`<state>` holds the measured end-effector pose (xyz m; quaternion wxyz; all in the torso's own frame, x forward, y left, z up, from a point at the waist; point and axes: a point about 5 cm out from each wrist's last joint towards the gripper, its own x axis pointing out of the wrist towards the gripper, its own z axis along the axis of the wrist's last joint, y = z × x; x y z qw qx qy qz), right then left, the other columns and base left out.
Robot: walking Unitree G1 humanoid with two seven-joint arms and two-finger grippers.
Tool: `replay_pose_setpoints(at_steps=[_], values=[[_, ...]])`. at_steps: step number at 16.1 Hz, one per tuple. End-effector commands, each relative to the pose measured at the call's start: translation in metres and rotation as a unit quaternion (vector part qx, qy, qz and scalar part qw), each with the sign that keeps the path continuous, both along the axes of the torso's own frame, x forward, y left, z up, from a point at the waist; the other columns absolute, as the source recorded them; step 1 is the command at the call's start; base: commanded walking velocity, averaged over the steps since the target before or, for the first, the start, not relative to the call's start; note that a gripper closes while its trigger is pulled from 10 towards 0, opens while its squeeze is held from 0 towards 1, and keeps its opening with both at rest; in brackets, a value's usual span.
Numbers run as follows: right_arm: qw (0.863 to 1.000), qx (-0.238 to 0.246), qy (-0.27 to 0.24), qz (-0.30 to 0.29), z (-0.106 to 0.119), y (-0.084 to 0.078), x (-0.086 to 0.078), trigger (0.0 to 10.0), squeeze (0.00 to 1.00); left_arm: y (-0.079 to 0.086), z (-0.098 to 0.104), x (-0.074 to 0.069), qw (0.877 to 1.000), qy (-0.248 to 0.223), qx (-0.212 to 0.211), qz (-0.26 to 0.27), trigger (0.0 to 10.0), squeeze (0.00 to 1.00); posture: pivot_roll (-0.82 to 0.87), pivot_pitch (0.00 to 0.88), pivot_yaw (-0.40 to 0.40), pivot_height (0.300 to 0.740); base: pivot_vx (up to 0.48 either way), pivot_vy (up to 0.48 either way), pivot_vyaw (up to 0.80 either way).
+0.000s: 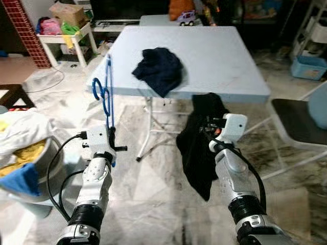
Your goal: Hang hanger
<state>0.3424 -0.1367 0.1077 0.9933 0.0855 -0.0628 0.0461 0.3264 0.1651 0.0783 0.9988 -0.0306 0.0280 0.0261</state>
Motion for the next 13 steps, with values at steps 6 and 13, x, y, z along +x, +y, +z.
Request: replay_pose_setpoints(at_steps=[6,13], values=[[0.999,0.002,-0.045,-0.02,0.016,-0.006,-0.002,10.0,0.0,0.003,0.002,-0.004,1.0,-0.001,0.007,-0.005,10.0,0.0,0.07,0.117,0.063,0.74,0.0,0.463,0.0],[0.998,0.002,-0.053,-0.02,0.019,-0.006,-0.007,10.0,0.0,-0.008,0.016,-0.006,0.996,-0.046,-0.016,-0.069,10.0,0.0,0.05,0.154,0.058,0.74,0.0,0.069,0.0]])
